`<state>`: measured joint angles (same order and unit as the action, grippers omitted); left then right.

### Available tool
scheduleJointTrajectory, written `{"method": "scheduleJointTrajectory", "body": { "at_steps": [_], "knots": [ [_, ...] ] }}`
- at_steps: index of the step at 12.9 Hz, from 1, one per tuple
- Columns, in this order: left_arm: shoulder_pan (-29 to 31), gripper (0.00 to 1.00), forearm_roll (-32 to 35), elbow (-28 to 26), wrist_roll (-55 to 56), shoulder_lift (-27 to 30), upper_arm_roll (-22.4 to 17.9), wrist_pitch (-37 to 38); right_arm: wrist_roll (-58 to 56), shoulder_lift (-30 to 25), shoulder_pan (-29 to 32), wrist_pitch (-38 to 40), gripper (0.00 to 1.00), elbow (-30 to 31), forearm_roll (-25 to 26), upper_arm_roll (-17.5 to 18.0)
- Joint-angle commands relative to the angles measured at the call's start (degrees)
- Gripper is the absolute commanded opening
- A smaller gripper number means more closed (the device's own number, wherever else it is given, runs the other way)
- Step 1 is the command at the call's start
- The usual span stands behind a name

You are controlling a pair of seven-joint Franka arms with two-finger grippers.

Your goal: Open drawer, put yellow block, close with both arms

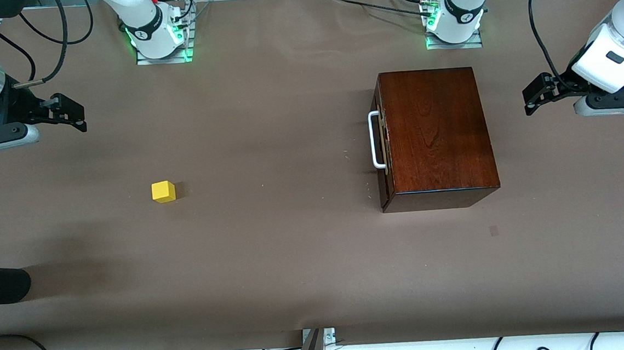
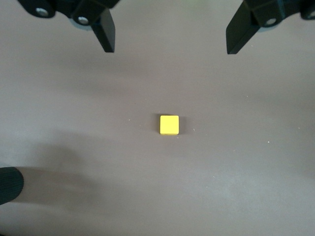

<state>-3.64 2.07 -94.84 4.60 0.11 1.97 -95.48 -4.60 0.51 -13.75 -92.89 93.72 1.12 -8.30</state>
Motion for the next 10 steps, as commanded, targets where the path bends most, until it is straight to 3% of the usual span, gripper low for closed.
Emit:
{"method": "scheduleJointTrajectory", "body": {
  "at_steps": [1,10],
  "knots": [
    [0.21,1.00,-1.45,2.03,0.41,-0.98,0.05,1.52,-0.33,0.45,0.31,1.13,1.00,-1.17,-0.15,0.04],
    [-0.22,1.00,-1.63,2.03,1.28,-1.07,0.67,4.95,-0.33,0.45,0.31,1.13,1.00,-1.17,-0.15,0.04]
  ]
}}
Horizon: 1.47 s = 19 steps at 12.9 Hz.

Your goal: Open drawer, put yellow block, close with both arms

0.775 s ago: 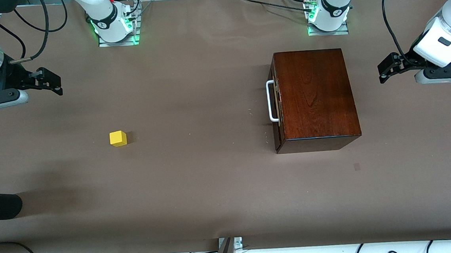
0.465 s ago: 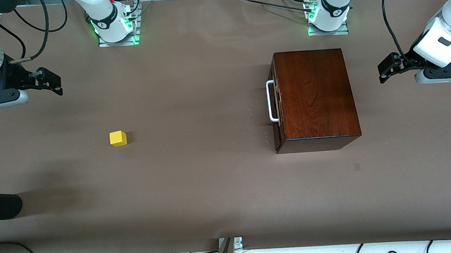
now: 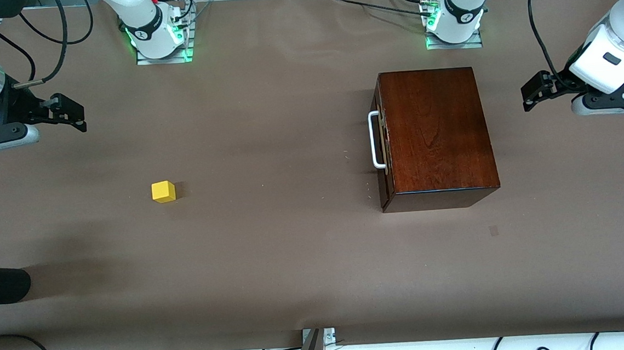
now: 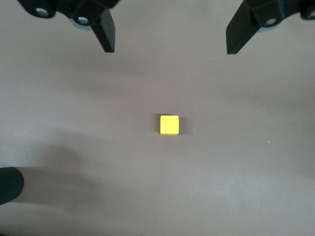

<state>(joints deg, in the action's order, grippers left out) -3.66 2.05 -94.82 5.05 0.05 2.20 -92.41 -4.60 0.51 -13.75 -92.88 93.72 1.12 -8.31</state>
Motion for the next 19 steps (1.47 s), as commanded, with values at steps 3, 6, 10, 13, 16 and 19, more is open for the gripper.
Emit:
{"method": "scheduleJointTrajectory", "body": {
  "at_steps": [3,6,10,13,16,19],
  "knots": [
    [-1.96,1.00,-1.52,5.68,1.01,-2.67,4.47,4.69,-0.33,0.45,0.30,1.21,1.00,-1.17,-0.15,-0.04],
    [-3.10,1.00,-1.35,12.97,1.01,-7.86,7.28,8.21,-0.33,0.45,0.30,1.13,1.00,-1.17,-0.15,-0.04],
    [-13.18,1.00,-1.17,15.98,5.55,-13.47,7.73,7.52,-0.33,0.45,0.30,1.13,1.00,-1.17,-0.15,-0.04],
    [-21.10,1.00,-0.90,18.00,23.20,-20.15,7.73,3.47,-0.33,0.45,0.39,1.13,1.00,-1.17,-0.15,-0.04],
    [-24.71,1.00,-0.82,18.09,25.71,-25.52,7.73,0.40,-0.33,0.45,0.30,1.13,1.00,-1.17,-0.15,-0.04],
    [-27.62,1.00,-0.47,17.74,25.71,-29.83,7.64,-0.04,-0.33,0.45,0.30,1.13,1.00,-1.17,-0.15,-0.04]
  ]
}}
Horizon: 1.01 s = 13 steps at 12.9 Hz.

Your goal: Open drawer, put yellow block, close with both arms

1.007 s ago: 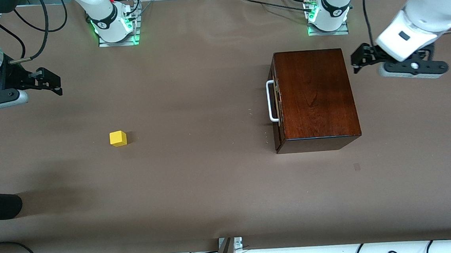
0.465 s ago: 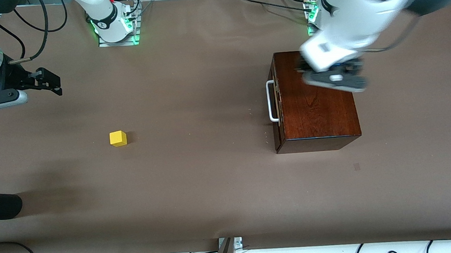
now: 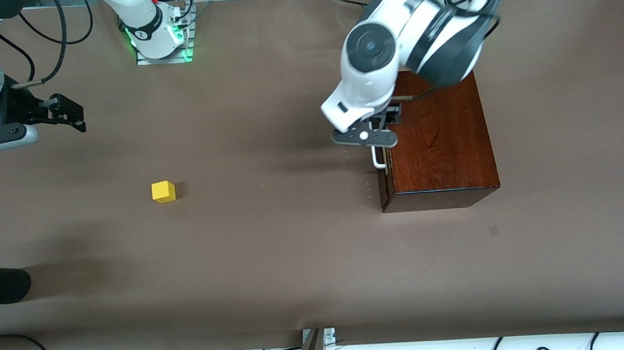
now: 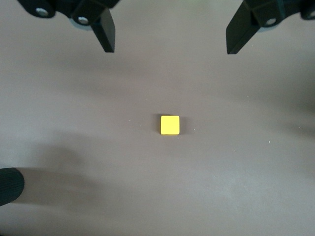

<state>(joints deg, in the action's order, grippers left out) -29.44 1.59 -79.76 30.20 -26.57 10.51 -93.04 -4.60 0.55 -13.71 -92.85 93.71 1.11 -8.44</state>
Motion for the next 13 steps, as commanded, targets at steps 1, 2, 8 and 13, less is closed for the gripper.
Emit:
{"method": "scheduleJointTrajectory", "body": {
  "at_steps": [1,2,8,13],
  "knots": [
    [-2.20,1.00,0.95,2.68,0.65,-4.35,-0.66,-0.90,-0.32,0.41,0.27,1.09,1.00,-1.25,-0.15,0.09],
    [-3.25,1.00,2.70,2.42,1.26,-4.98,-0.66,-2.48,-0.32,0.41,0.27,1.09,1.00,-1.16,-0.15,0.09],
    [-7.13,1.00,11.32,-0.83,9.25,-7.62,-0.75,-2.40,-0.32,0.41,0.35,1.09,1.00,-1.25,-0.15,0.09],
    [-6.34,1.00,13.44,-2.25,12.60,-8.58,-1.37,-2.67,-0.15,0.41,0.35,1.09,1.00,-1.25,-0.15,0.18]
  ]
}}
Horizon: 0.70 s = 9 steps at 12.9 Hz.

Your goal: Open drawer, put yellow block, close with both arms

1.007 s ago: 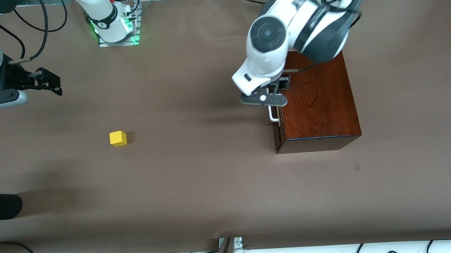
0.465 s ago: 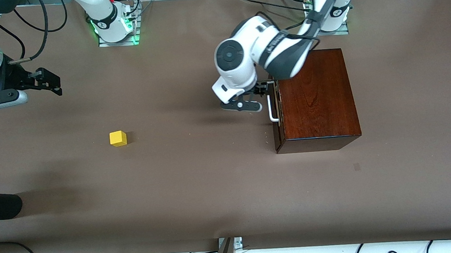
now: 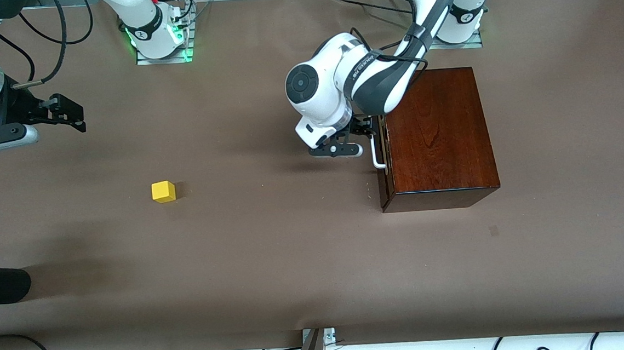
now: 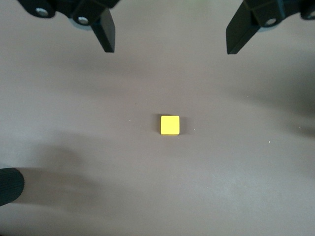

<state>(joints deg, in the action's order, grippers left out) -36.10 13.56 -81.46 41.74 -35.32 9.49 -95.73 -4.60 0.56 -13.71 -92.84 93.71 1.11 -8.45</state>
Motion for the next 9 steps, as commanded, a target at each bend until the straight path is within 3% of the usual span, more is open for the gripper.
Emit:
{"method": "scheduleJointTrajectory", "body": {
  "at_steps": [1,9],
  "knots": [
    [0.50,1.00,1.47,-0.55,1.24,-0.10,-0.35,-0.15,-0.06,0.41,0.26,1.08,1.00,-1.25,-0.06,0.18],
    [-0.11,1.00,5.17,-0.55,5.02,-3.96,-0.26,-3.66,-0.50,1.72,0.09,-0.58,1.00,-1.34,-0.23,0.45]
  ]
}}
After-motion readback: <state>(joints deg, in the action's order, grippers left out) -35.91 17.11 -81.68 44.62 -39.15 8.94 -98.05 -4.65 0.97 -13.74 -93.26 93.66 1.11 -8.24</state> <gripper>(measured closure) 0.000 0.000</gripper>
